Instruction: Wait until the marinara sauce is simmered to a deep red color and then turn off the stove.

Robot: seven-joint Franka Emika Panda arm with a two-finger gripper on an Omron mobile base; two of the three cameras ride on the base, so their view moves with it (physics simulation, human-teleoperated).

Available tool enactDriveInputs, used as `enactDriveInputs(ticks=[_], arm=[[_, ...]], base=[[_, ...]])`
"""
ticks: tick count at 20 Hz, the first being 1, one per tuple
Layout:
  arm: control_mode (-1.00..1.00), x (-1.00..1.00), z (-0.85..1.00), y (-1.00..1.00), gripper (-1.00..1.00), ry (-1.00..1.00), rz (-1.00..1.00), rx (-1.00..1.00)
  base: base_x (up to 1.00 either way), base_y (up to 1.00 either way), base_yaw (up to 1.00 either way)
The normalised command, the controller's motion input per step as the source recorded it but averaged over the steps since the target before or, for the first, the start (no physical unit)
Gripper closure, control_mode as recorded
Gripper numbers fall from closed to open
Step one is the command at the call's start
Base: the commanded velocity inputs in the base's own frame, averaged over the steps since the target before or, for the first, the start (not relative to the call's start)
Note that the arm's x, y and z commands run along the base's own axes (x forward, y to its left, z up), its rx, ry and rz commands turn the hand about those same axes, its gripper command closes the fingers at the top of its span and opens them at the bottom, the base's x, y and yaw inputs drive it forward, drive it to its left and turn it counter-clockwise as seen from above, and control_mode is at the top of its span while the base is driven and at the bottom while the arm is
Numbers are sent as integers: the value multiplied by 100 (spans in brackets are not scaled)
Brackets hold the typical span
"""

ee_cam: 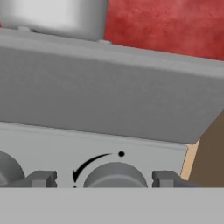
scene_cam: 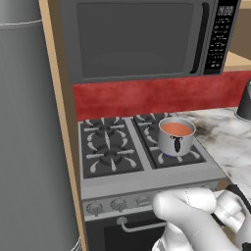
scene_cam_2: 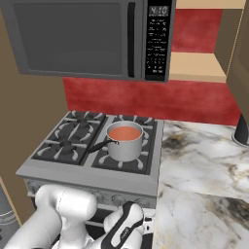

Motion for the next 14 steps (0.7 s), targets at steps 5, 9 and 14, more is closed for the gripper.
enactDriveInputs(ticks=[5, 9, 14], arm=[[-100, 0, -29, -7, -100, 0, 0, 0], [-100, 0, -36, -1, -100, 0, 0, 0], [-100, 0, -39, 0, -100, 0, 0, 0]], base=[[0, 0, 0], [0, 0, 0], [0, 0, 0]])
